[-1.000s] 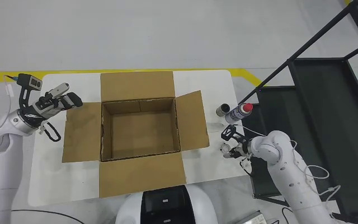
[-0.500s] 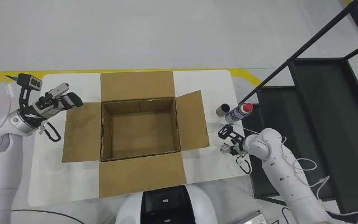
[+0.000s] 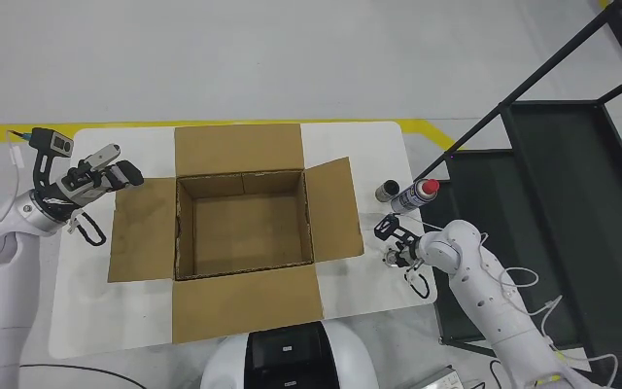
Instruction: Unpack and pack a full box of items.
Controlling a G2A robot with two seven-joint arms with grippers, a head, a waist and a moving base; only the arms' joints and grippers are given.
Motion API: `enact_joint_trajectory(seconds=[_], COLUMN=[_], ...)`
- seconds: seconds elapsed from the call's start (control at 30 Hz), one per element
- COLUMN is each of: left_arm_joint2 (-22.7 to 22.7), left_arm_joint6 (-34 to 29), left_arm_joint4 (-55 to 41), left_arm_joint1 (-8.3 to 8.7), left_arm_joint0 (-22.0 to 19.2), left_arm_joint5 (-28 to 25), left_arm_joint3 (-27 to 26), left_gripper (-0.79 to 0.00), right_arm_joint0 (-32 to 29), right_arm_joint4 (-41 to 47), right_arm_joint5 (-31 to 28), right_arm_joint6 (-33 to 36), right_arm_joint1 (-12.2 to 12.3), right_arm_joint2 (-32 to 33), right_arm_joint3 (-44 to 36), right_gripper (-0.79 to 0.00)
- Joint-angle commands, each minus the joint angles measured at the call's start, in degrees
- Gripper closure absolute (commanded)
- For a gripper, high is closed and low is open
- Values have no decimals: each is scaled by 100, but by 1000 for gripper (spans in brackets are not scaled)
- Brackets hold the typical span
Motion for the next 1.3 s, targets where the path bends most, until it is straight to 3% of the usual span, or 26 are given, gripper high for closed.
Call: enact_joint_trajectory(seconds=[0.0, 0.17, 0.23, 0.3, 0.33, 0.47, 0.67, 1.03, 1.27], left_arm_joint2=[0, 0, 0, 0, 0, 0, 0, 0, 0], left_arm_joint6=[0, 0, 0, 0, 0, 0, 0, 0, 0], left_arm_joint4=[0, 0, 0, 0, 0, 0, 0, 0, 0], left_arm_joint1=[0, 0, 0, 0, 0, 0, 0, 0, 0], left_arm_joint0=[0, 0, 0, 0, 0, 0, 0, 0, 0], left_arm_joint5=[0, 0, 0, 0, 0, 0, 0, 0, 0], left_arm_joint3=[0, 0, 0, 0, 0, 0, 0, 0, 0], left_gripper=[-785, -785, -785, -785, -785, -785, -785, -785, -785], right_arm_joint0=[35, 116, 140, 157, 163, 137, -327, -1792, -2030], right_arm_joint4=[1, 6, 8, 11, 20, 145, 479, 838, 807], right_arm_joint5=[16, 33, 36, 46, 50, 48, -110, -97, -42], right_arm_joint6=[-9, -27, -40, -52, -58, -6, -21, -406, -894], right_arm_joint1=[-1, -2, -1, 1, 3, 25, 139, 367, 390], right_arm_joint2=[-32, -113, -134, -152, -156, -95, 368, 1918, 2192], right_arm_joint3=[42, 133, 164, 185, 195, 181, -450, -3035, -4164], right_gripper=[-305, -240, -151, -9, 0, 0, 0, 0, 0])
